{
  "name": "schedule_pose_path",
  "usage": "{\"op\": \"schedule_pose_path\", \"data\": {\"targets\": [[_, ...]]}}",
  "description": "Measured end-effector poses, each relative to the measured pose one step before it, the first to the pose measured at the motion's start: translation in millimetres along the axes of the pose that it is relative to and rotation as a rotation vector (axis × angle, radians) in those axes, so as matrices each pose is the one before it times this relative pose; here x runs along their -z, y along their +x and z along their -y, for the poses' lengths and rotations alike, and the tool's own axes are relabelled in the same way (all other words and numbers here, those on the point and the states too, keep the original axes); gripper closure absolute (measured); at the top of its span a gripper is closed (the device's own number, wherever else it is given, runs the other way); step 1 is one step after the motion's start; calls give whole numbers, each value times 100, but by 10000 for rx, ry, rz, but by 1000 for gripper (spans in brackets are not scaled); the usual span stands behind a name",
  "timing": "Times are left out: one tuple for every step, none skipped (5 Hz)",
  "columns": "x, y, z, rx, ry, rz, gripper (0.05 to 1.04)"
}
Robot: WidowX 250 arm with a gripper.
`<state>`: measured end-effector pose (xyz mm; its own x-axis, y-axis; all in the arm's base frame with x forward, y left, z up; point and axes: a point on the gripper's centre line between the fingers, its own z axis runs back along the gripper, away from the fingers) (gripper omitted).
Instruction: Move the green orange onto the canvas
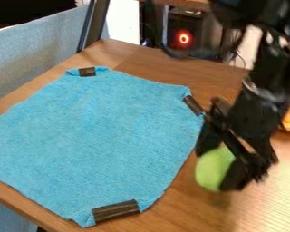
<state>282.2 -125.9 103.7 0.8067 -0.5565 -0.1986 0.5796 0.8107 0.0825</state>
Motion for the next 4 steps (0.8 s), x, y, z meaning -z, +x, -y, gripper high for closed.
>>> {"op": "schedule_pose_path", "data": {"targets": [[-1909,-882,-3017,-847,-333,448,232],[-1826,312,-3902,-816,-7,630,232],[-431,1132,-3513,-746,277,334,232],[417,1075,-3401,-656,378,53,232]]}}
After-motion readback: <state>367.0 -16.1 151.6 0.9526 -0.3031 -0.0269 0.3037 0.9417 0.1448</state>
